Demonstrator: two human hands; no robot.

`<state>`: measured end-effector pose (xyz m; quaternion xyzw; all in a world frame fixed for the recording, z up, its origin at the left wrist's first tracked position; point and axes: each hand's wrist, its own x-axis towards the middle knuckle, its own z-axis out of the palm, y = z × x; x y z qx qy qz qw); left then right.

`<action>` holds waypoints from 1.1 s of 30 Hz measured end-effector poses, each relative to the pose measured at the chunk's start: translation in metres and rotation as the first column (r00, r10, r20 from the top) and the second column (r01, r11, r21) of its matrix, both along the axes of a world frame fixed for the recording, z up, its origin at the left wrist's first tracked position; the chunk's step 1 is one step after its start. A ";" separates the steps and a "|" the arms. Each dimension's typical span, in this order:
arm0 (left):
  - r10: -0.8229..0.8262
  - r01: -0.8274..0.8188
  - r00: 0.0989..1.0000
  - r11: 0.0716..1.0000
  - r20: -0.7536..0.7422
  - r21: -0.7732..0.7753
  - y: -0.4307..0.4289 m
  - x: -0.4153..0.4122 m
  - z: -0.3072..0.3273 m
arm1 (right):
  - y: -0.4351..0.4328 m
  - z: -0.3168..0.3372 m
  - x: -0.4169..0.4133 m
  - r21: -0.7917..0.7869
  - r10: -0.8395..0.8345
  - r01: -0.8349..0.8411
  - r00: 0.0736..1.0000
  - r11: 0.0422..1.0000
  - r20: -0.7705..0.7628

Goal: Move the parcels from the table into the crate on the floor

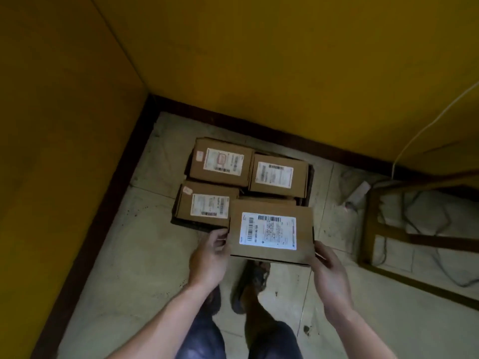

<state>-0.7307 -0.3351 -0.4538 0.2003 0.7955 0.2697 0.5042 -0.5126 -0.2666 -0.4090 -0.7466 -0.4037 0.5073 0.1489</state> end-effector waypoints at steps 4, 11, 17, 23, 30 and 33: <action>0.002 0.009 0.989 0.997 0.145 -0.076 0.014 0.002 -0.066 | 0.002 -0.067 -0.002 -0.025 -0.091 0.093 0.994 0.995 0.059; -0.111 0.147 0.962 0.981 0.250 -0.130 0.044 0.011 -0.141 | 0.030 -0.154 0.010 -0.061 -0.089 0.092 0.994 0.994 0.057; -0.169 0.185 0.963 0.981 0.209 -0.056 0.058 0.011 -0.161 | 0.044 -0.170 0.003 0.122 0.185 -0.201 0.974 0.972 0.130; -0.495 0.514 0.719 0.851 -0.487 -0.105 0.063 -0.034 -0.184 | 0.052 -0.204 -0.005 0.232 0.562 -0.756 0.622 0.612 0.544; -0.768 0.788 0.268 0.522 -0.582 -0.327 0.100 -0.093 -0.227 | 0.070 -0.242 -0.038 0.023 0.664 -0.884 0.367 0.466 0.651; -0.751 0.823 0.231 0.490 -0.619 -0.288 0.094 -0.093 -0.228 | 0.065 -0.244 -0.035 0.024 0.627 -0.876 0.364 0.481 0.689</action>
